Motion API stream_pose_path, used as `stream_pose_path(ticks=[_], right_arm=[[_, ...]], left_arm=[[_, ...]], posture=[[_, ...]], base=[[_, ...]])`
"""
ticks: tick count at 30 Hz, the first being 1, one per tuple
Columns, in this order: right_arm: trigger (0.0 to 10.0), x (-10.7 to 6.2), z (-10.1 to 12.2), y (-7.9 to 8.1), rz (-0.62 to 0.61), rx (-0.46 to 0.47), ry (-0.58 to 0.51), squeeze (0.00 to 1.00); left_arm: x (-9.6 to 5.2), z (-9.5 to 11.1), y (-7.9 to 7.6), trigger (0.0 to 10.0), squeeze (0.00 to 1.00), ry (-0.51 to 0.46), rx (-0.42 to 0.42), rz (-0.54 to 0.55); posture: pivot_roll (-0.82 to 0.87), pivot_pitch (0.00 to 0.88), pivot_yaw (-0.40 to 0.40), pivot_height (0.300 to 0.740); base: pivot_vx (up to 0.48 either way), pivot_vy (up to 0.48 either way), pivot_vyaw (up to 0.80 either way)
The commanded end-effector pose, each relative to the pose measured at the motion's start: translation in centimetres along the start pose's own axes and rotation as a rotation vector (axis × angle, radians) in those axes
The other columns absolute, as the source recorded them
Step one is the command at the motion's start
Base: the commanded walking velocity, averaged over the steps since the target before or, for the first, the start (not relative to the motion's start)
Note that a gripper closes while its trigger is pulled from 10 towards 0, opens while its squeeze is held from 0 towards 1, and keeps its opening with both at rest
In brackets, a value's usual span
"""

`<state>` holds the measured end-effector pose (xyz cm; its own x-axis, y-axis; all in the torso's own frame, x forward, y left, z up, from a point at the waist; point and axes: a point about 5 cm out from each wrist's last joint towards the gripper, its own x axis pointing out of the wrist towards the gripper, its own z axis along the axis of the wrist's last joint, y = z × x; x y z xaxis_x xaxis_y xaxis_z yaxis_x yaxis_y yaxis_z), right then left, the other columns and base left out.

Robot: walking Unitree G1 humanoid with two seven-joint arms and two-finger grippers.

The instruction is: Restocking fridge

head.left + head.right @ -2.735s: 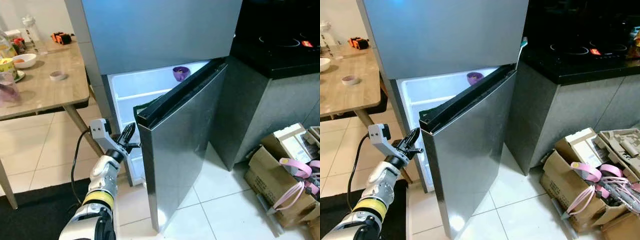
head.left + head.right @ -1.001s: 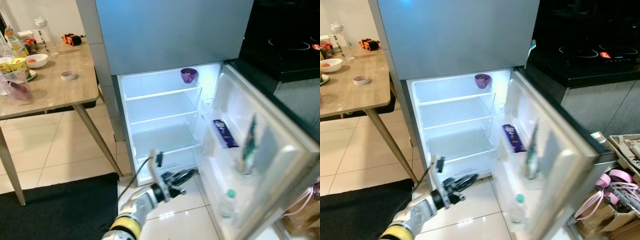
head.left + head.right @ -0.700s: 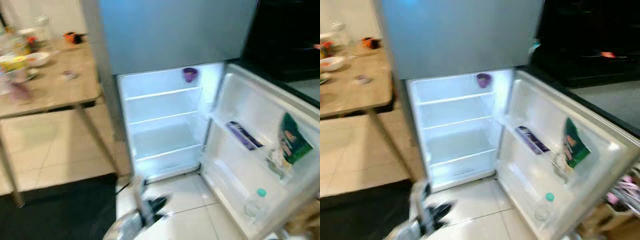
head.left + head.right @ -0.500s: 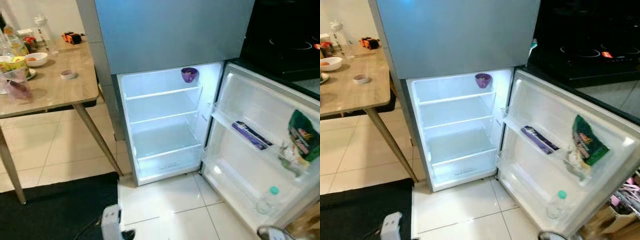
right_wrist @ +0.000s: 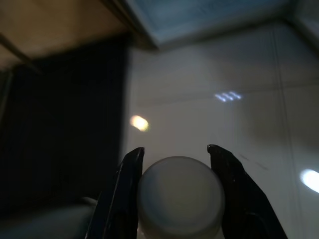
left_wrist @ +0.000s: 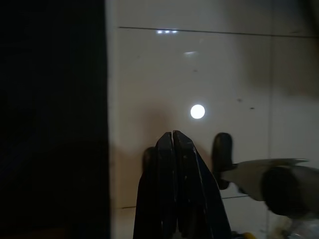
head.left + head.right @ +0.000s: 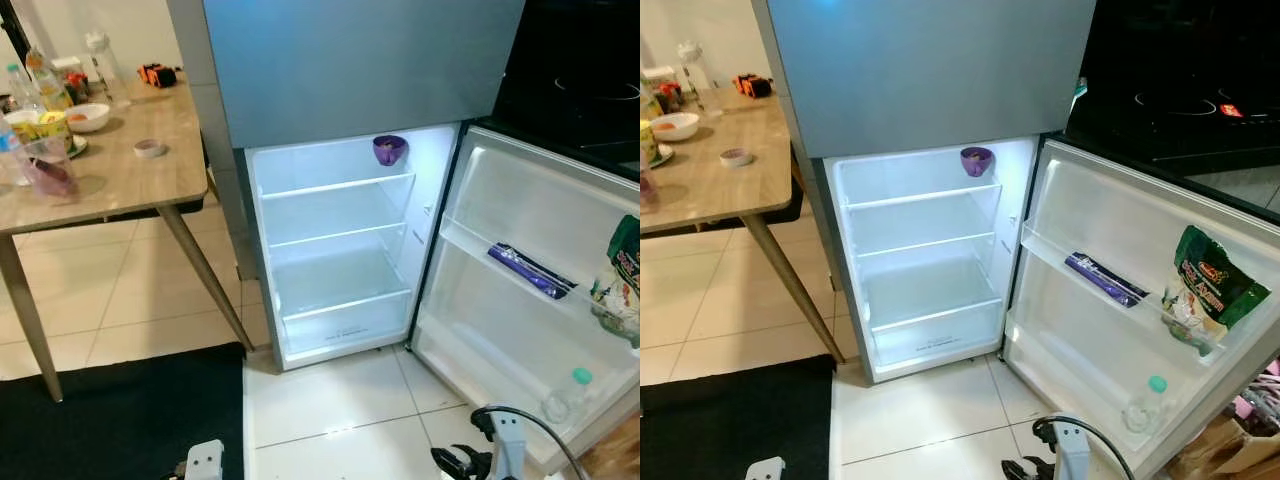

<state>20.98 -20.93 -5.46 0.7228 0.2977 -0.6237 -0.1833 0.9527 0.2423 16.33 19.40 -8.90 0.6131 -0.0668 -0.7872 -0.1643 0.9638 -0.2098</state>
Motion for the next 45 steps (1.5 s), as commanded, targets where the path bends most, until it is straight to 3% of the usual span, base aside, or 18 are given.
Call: stream_pose_path(ticks=[1,3,5,12,15,28,32,45], right_arm=[[10.0,-0.5,-1.0,-0.6,-0.056,-0.029,0.051,0.00],[10.0,-1.6,-2.2,-2.1,-0.197,-0.002,0.091,0.00],[10.0,-2.4,-3.3,-2.9,-0.252,0.049,0.112,0.00],[10.0,-3.6,-4.7,-3.6,-0.281,0.077,0.156,0.00],[10.0,-3.8,-4.5,-4.2,-0.320,0.102,0.143,0.00],[10.0,-3.2,-3.3,-4.2,-0.317,0.069,0.140,0.00],[10.0,-3.1,-3.3,-4.1,-0.323,0.103,0.130,0.00],[10.0,-2.9,-4.6,-3.0,-0.313,0.109,0.176,0.00]], left_arm=[[-0.4,-0.8,1.1,10.0,0.00,0.036,0.026,0.044],[-0.5,-1.0,1.4,10.0,0.00,0.046,0.041,0.072],[-0.5,-1.1,1.2,10.0,0.00,0.045,0.036,0.058],[-0.6,-1.4,1.1,10.0,0.00,0.030,0.000,0.057],[-0.9,-2.4,1.1,10.0,0.00,0.064,0.006,0.063],[-0.8,-2.2,1.2,10.0,0.00,0.063,-0.014,0.064],[-0.7,-1.9,1.3,10.0,0.00,0.055,-0.026,0.062],[-0.6,-2.0,0.9,10.0,0.00,0.060,-0.019,0.048]], posture=[[-0.10,0.044,0.026,0.740],[-0.10,0.035,0.027,0.740],[-0.10,0.036,0.024,0.740],[-0.10,0.012,-0.007,0.740],[-0.11,0.012,-0.014,0.740],[-0.11,0.000,-0.004,0.740],[-0.11,0.000,-0.001,0.740],[-0.10,0.000,0.008,0.740]], base=[[0.000,0.000,0.00],[0.000,0.000,0.00],[0.000,0.000,0.00],[0.000,0.000,0.00],[0.000,0.000,0.00],[0.000,0.000,0.00],[0.000,0.000,0.00],[0.000,0.000,0.00]])
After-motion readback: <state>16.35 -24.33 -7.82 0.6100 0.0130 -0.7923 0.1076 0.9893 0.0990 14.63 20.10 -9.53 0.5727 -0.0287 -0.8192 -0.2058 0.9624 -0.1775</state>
